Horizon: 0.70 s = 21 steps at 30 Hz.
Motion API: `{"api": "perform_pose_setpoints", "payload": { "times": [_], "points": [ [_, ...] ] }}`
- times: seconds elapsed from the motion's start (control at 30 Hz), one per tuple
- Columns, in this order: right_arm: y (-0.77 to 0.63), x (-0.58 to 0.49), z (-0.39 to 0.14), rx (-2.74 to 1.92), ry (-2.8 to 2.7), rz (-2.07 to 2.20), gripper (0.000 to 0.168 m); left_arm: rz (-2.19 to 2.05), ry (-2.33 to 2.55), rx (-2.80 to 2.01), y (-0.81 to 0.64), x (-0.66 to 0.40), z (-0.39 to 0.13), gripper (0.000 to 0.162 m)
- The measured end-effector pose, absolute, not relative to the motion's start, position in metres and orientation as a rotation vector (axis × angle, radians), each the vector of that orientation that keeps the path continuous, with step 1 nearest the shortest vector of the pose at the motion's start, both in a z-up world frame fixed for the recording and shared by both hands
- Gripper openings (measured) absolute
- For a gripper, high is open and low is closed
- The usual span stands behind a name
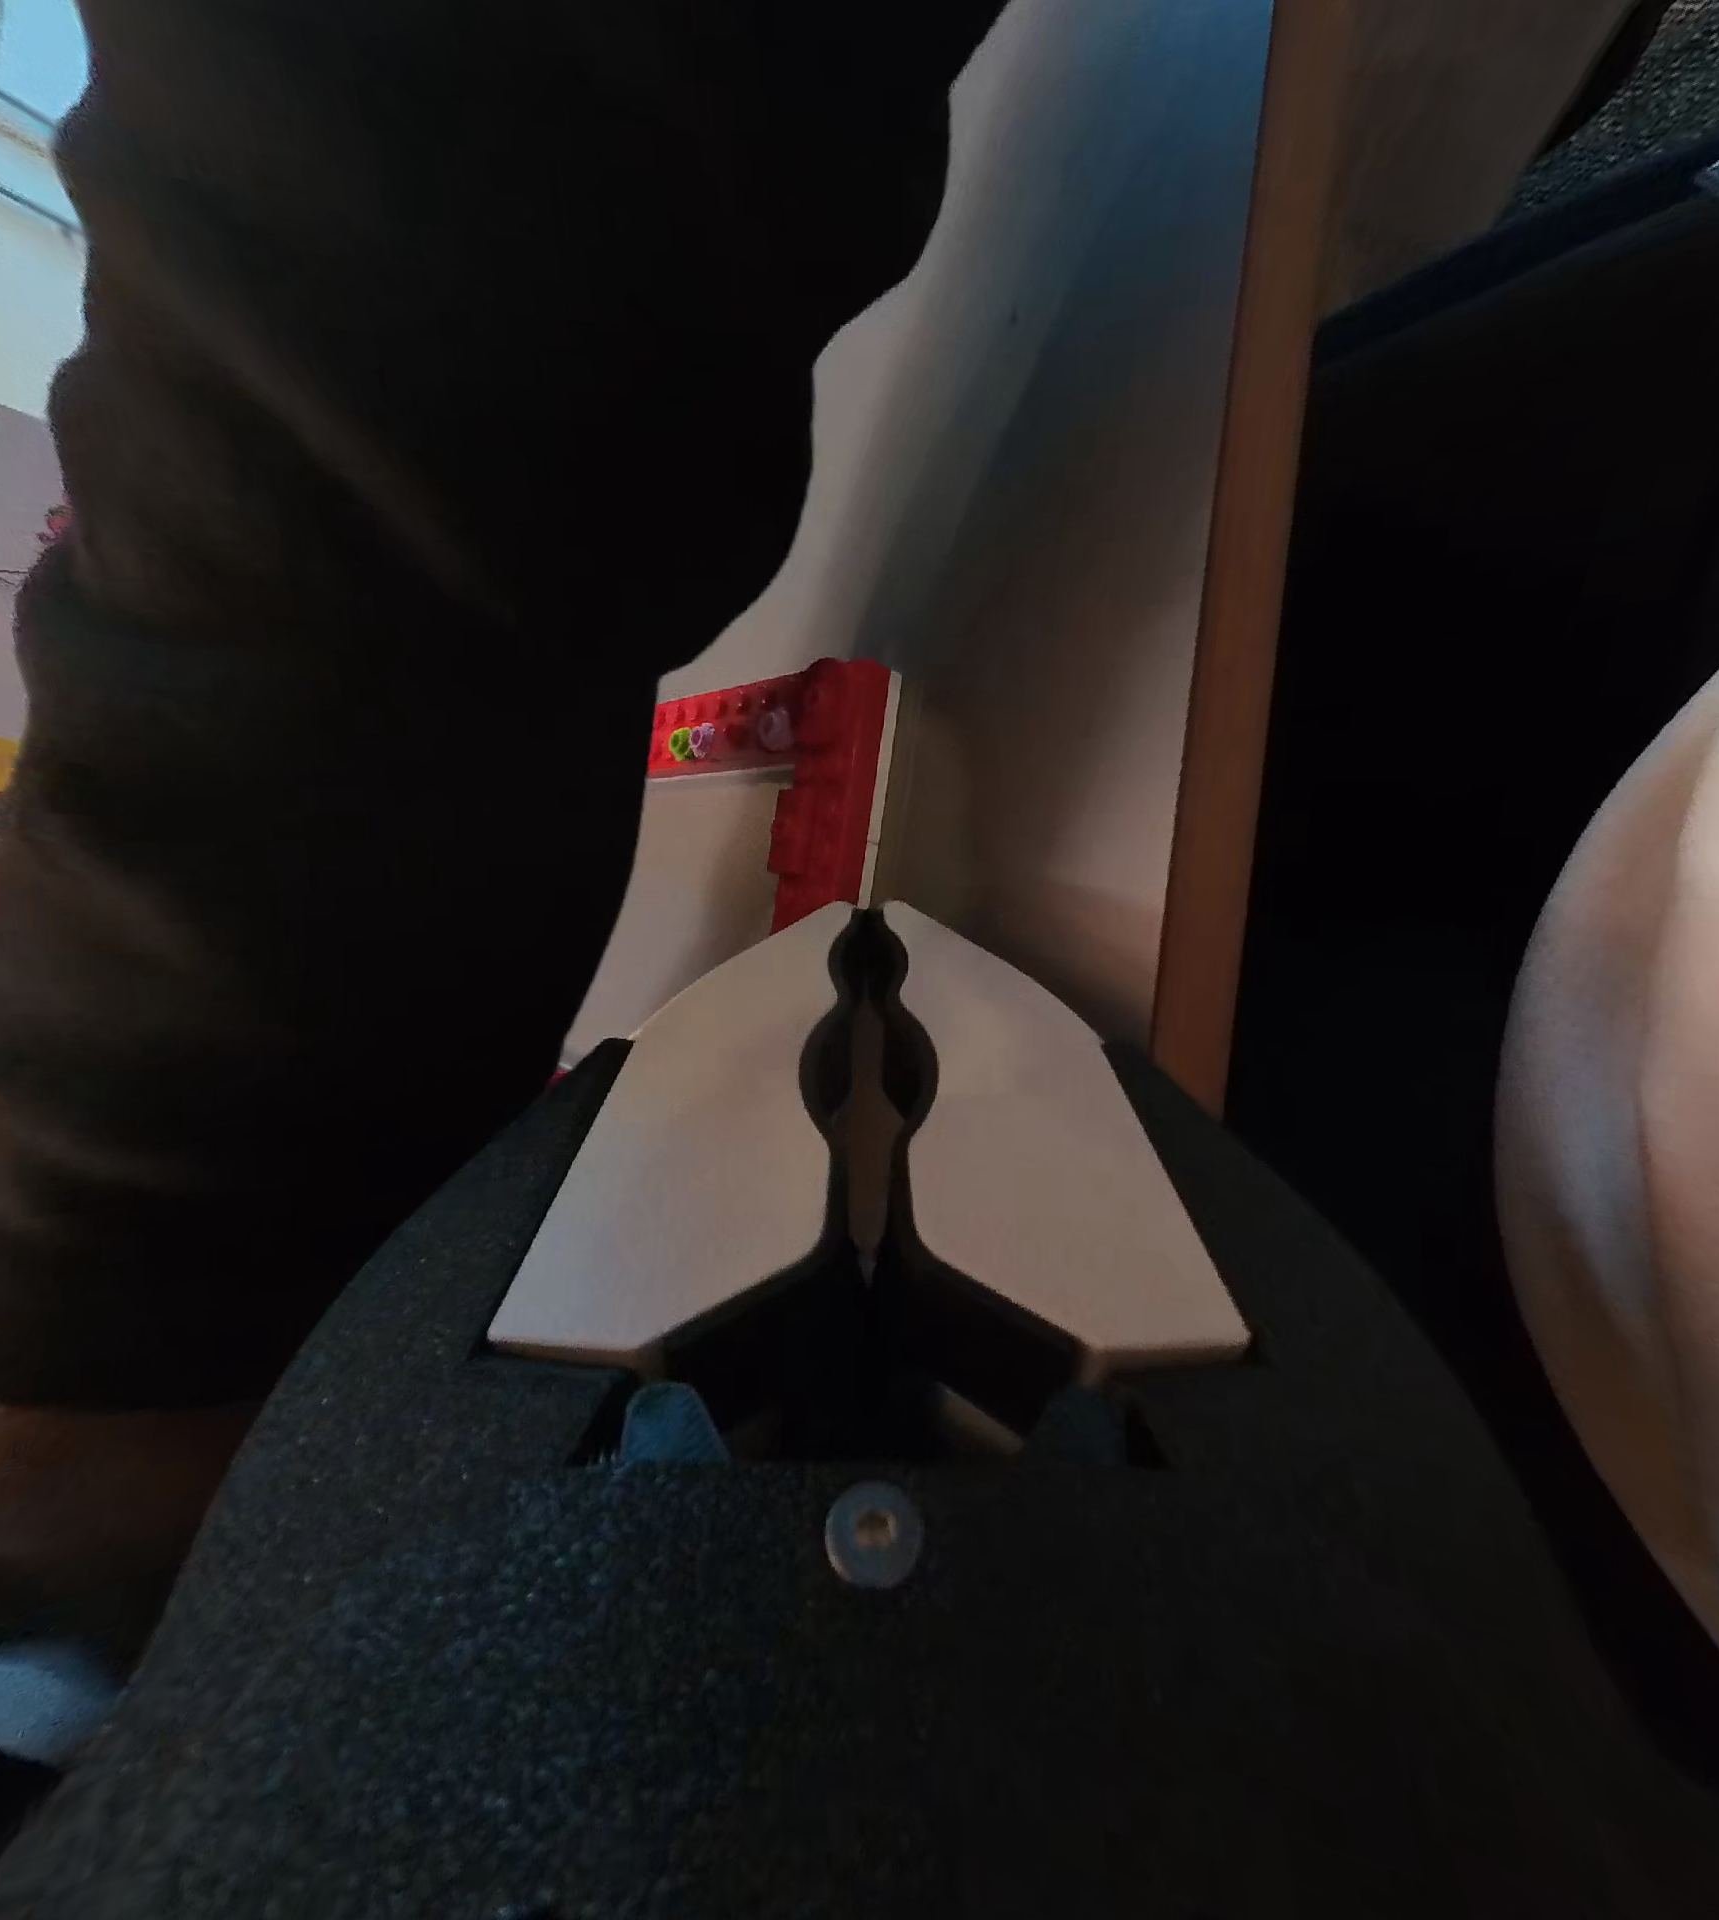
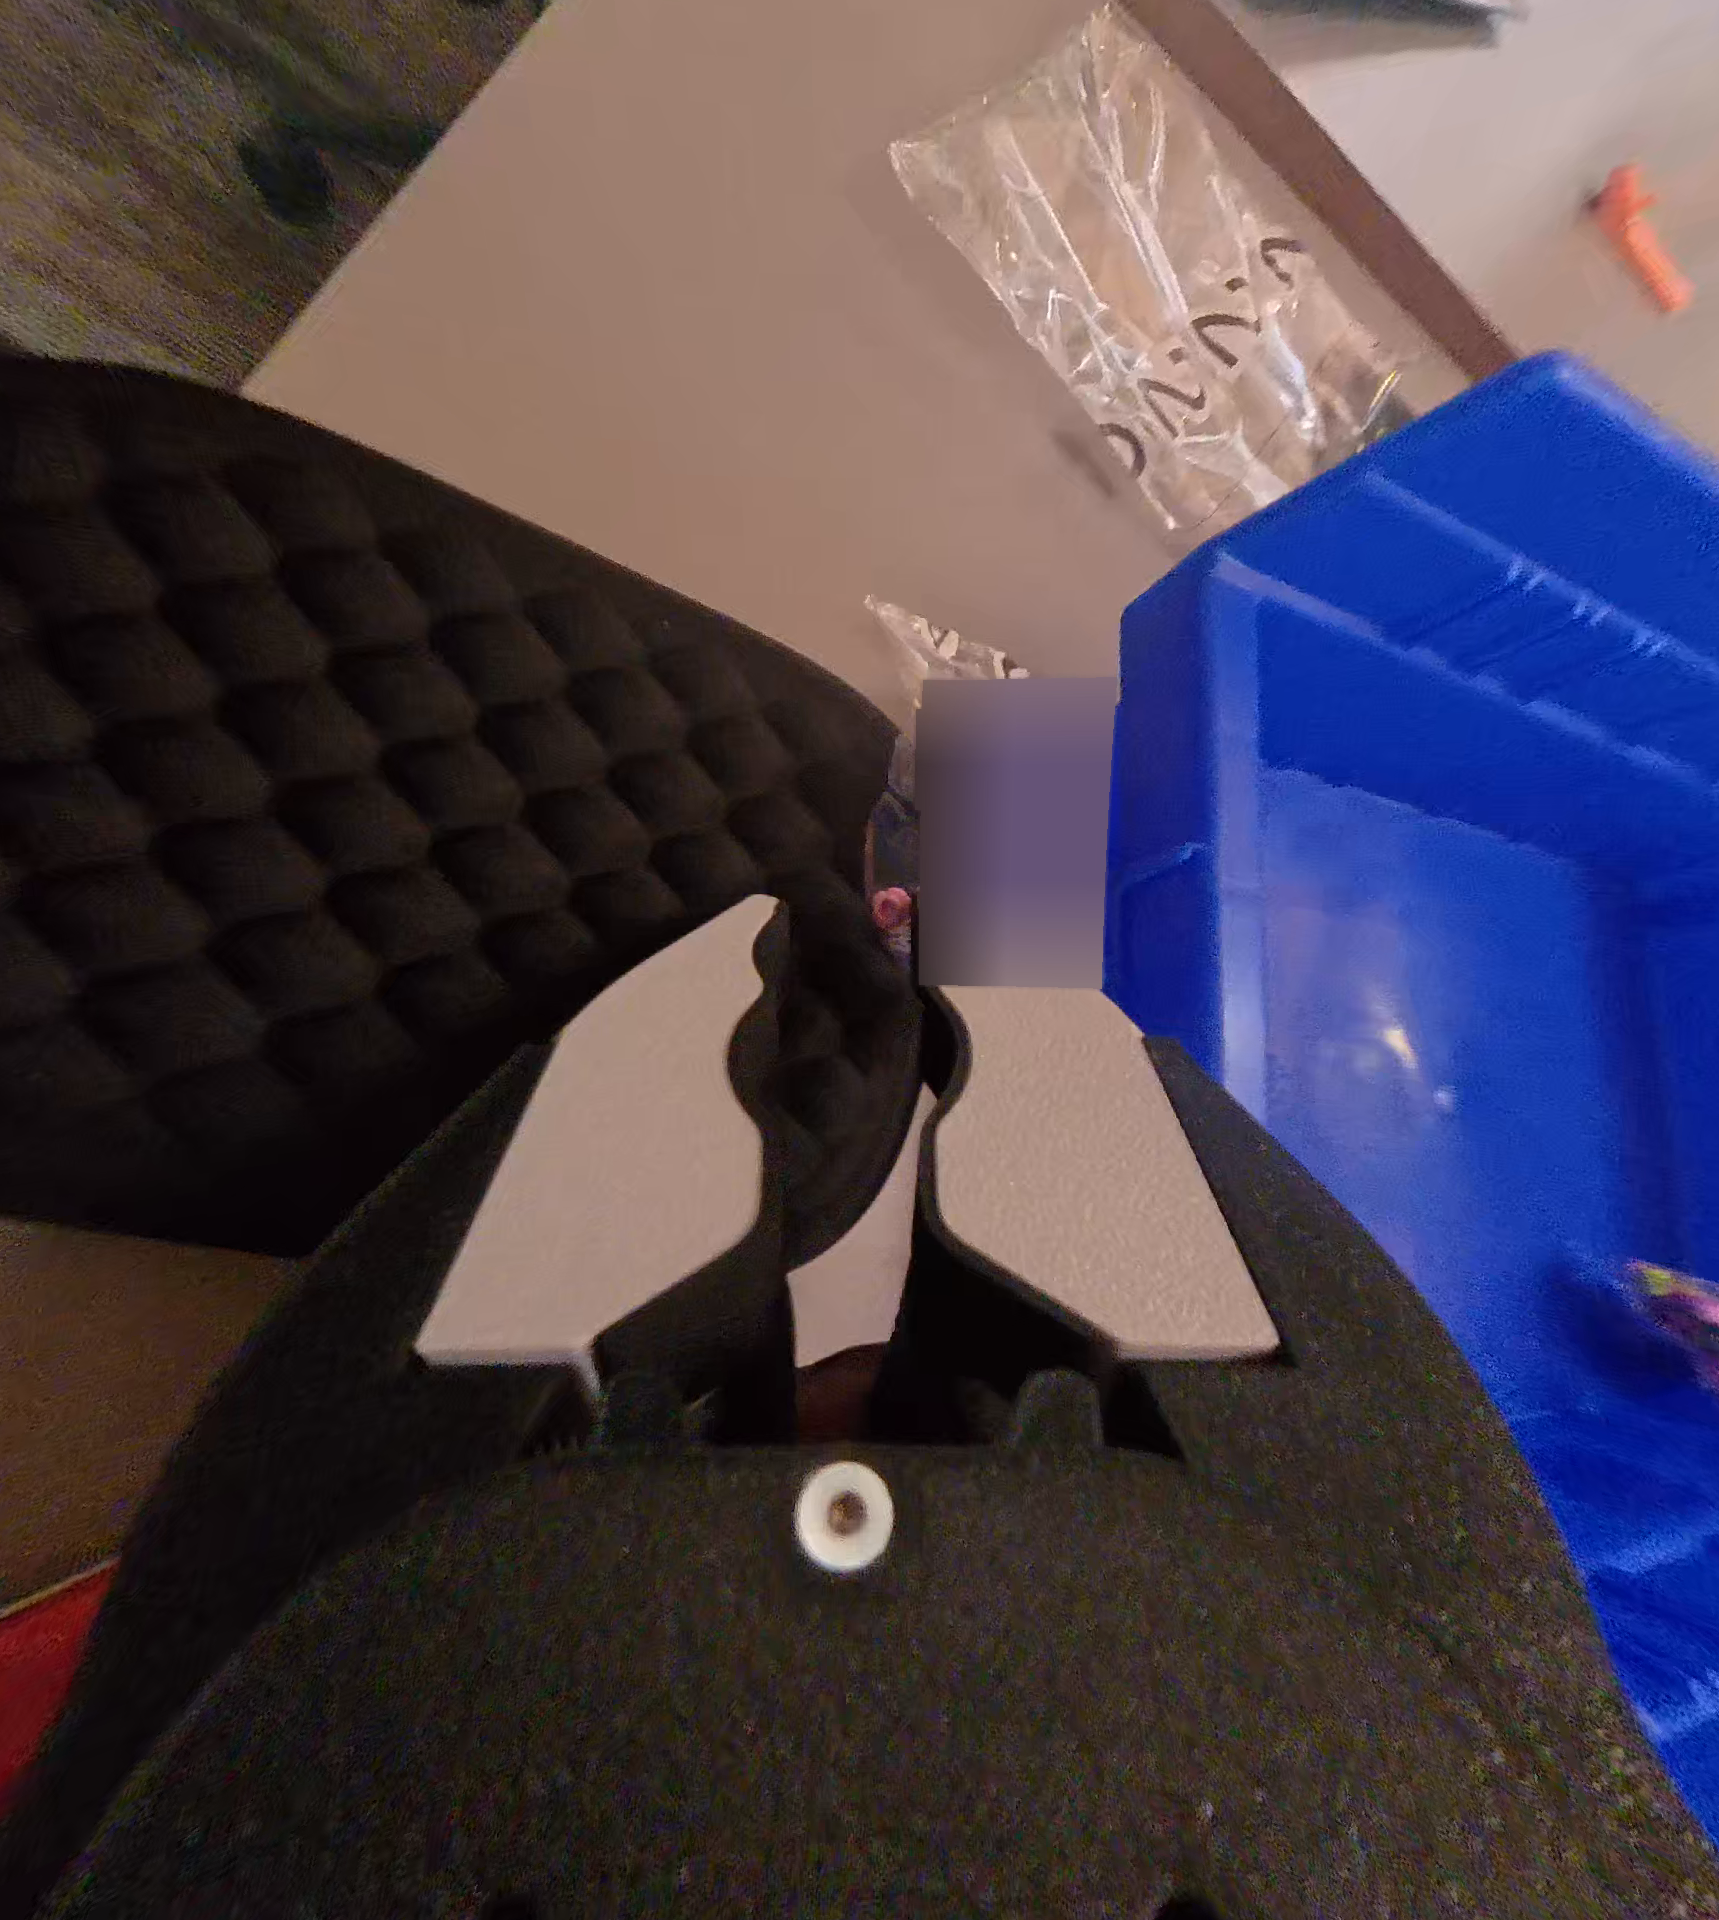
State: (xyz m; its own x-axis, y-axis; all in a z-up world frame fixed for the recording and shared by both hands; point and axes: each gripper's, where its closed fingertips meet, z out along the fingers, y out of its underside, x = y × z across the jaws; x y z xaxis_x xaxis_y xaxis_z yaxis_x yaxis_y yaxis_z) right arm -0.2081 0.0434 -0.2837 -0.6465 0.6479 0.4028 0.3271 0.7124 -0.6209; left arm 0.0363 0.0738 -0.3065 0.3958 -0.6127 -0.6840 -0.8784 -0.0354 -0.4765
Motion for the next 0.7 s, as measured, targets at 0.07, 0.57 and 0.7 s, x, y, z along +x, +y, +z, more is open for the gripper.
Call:
{"api": "perform_pose_setpoints", "payload": {
  "times": [0.07, 0.57, 0.7],
  "points": [
    [0.04, -0.207, -0.285, -0.798, -2.321, 0.744, 0.026, 0.369, 1.311, -1.742, 0.074, 0.036, -0.307, 0.0],
    [0.035, -0.209, -0.271, -0.882, -2.2, 0.919, 0.039, 0.386, 1.317, -1.737, 0.075, 0.037, -0.306, 0.0],
    [0.037, -0.196, -0.264, -0.861, -2.226, 0.918, 0.033, 0.389, 1.313, -1.735, 0.074, 0.036, -0.307, 0.0]
  ]
}}
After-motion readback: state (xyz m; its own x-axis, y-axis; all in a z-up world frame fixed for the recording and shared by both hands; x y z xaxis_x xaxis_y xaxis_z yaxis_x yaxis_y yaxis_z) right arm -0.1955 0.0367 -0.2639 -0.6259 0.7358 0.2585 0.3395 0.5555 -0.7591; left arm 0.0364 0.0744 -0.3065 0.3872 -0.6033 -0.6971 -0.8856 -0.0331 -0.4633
